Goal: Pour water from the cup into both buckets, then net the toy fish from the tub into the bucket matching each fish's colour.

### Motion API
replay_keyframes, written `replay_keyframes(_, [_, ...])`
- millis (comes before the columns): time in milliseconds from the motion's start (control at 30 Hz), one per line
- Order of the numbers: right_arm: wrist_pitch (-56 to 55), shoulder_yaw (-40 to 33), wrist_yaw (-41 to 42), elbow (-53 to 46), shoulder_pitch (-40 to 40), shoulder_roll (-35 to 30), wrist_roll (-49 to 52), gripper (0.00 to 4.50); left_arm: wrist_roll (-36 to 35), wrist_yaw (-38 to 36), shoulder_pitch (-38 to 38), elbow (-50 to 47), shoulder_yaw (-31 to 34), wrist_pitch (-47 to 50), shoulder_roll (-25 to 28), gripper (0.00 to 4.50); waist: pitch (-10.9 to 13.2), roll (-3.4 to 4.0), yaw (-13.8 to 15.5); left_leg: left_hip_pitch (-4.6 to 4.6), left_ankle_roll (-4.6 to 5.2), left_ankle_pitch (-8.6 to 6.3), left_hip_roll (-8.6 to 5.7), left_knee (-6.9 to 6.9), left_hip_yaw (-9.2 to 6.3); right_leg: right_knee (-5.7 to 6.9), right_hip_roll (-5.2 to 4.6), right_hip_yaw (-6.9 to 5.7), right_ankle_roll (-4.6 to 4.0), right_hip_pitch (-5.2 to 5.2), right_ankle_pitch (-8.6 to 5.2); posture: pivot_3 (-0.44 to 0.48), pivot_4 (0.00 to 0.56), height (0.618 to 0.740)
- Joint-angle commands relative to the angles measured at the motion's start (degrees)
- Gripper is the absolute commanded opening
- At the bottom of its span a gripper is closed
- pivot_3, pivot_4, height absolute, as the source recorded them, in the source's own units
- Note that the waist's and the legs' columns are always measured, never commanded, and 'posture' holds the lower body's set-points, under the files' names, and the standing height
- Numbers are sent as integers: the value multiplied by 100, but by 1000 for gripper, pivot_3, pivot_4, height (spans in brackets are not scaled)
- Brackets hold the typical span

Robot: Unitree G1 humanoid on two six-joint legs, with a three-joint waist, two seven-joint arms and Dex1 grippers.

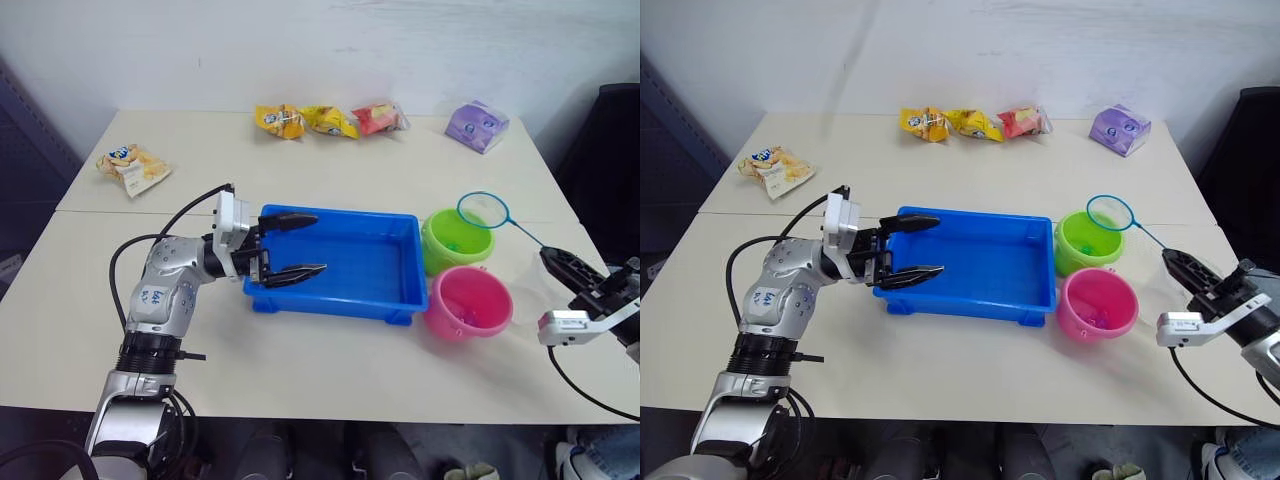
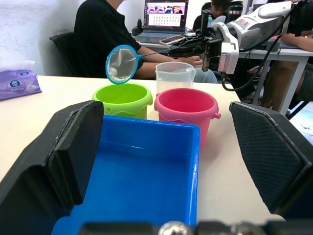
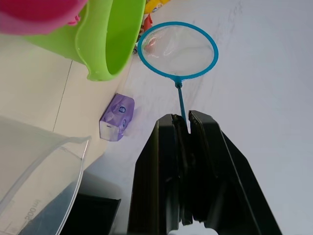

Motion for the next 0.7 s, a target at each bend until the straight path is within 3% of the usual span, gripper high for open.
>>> replay_keyframes(33, [-144,-154,404,-235,-40,-96,1077,0,-80,0,26,-272,89,-10,80,4441,0,0,-3,0,0,0,0,0,0,0,0,0,0,0,0,0,150,740])
replay_keyframes(167, [-229,137,2036,-826,-35,-201,3626,0,-299,-111,43,-288,365,93,319,4441,0,0,-43,1,0,0,4,0,0,0,3,0,0,3,0,0,150,740])
replay_keyframes(233, [360,546,3419,-1506,83,-265,5768,0,-567,-297,64,-300,647,209,549,4441,1,-1,-91,4,1,0,6,0,-2,-1,5,-2,1,8,0,0,150,740])
replay_keyframes(300, [772,621,4160,-1935,102,-241,6792,0,-659,-418,24,-274,880,-128,601,4441,1,-1,-115,8,1,-1,13,0,-14,-6,8,-12,1,18,1,0,150,740])
replay_keyframes(400, [1726,867,5315,-2618,132,-248,8209,0,-822,-854,98,-568,900,180,1044,4441,2,-3,-107,9,4,-2,13,3,-16,-8,3,-17,1,22,1,0,150,740])
replay_keyframes(600, [3360,1301,6506,-3995,142,-159,9465,0,-1022,-1828,605,-1027,880,367,1868,4441,2,-4,-106,8,13,-8,11,3,-24,-14,-7,-23,1,24,1,0,150,740])
replay_keyframes(700, [3933,1836,7090,-4387,373,-103,9461,0,-933,-2319,1217,-1301,807,223,2238,4441,2,-4,-111,9,13,-8,11,-9,-29,-22,-8,-25,-2,23,-1,0,150,740])
